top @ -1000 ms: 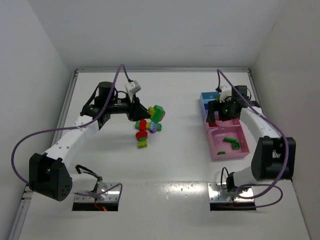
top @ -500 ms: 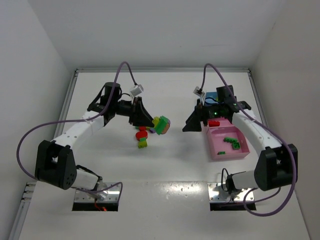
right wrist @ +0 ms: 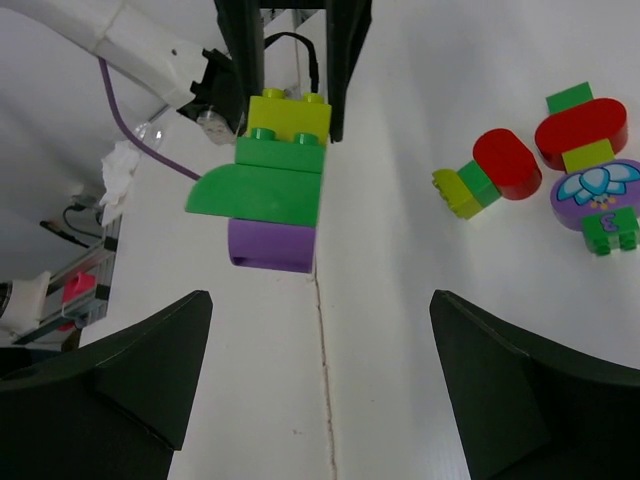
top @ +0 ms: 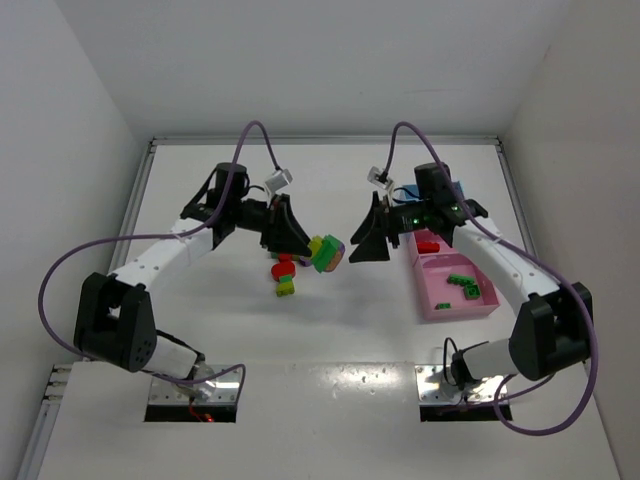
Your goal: Sort the legos into containers by color
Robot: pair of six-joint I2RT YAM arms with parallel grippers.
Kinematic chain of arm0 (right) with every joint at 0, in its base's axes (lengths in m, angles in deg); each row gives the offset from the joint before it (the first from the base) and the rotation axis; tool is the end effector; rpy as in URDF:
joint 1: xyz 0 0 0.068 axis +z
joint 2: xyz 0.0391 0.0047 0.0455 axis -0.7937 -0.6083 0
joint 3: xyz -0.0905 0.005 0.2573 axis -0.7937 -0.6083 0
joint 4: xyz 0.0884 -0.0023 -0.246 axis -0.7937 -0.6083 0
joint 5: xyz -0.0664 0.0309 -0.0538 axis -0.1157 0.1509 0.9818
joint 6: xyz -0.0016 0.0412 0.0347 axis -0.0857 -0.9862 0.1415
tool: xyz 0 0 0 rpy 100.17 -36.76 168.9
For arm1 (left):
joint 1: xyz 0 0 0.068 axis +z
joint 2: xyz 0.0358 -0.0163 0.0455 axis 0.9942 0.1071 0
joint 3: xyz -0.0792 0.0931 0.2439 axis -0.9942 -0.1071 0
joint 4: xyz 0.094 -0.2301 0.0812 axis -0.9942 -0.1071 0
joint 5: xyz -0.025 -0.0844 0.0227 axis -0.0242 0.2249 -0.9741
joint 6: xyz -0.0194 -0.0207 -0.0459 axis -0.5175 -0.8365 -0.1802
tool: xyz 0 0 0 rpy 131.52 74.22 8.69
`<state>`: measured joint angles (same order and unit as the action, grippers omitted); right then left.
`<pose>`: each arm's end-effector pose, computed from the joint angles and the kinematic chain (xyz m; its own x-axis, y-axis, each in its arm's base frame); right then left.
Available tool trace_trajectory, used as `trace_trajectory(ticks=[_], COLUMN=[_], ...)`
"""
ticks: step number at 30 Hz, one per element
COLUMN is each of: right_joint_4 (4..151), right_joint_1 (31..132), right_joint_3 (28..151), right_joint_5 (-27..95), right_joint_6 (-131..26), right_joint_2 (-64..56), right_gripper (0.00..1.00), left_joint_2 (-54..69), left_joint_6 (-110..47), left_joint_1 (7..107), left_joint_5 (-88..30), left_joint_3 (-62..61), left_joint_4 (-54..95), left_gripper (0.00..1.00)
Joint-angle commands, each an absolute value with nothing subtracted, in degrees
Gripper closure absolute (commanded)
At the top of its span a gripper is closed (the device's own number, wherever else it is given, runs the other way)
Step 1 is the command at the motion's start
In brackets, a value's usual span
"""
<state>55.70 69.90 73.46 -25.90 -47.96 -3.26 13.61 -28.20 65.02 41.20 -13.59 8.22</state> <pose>0.2668 0.1179 0.2830 -0.6854 -0.1969 -0.7011 -0.7281 0.1676 0.6647 0.2704 -0.1291 0.2942 -0.6194 0.1806 -0.7640 0.7697 -0.0516 -0.6363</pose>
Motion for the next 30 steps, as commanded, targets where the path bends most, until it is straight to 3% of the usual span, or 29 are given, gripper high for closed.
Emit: trace_trajectory(ticks=[1,9,16,23,27,30], right_joint_4=[60.86,62.09,63.59,64.12,62.19,58.77], right_joint_1=[71.69,73.63,75.47,76.0,76.0,76.0], right_joint_3=[76.1,77.14,77.68,77.68,77.68,77.06], right_joint_5=[-28.93,-28.93,-27.35,-25.69,-24.46,-23.92], right_joint_6=[-49.48,-50.0,-51.24,-51.76,-51.76,-48.78], right_joint_2=[-3.17,-4.31,-5.36,-5.36,-4.75,-3.53], right_gripper=[0.1,0.13,0.41,0.59,0.87,0.99], left_joint_2=[14.07,14.07,14.6,14.6,14.08,13.38], left_joint_6=[-27.93,-28.45,-28.45,-28.45,-27.93,-27.4], left_joint_1=[64.43,63.9,63.37,63.37,63.37,64.51], left_joint_5=[44.57,44.57,44.05,43.52,41.15,38.86], left_joint_3=[-10.98,-9.93,-9.93,-9.41,-9.4,-9.4], left_joint_4=[10.53,10.53,10.53,10.53,10.53,10.53], left_gripper=[1.0,1.0,1.0,1.0,1.0,1.0])
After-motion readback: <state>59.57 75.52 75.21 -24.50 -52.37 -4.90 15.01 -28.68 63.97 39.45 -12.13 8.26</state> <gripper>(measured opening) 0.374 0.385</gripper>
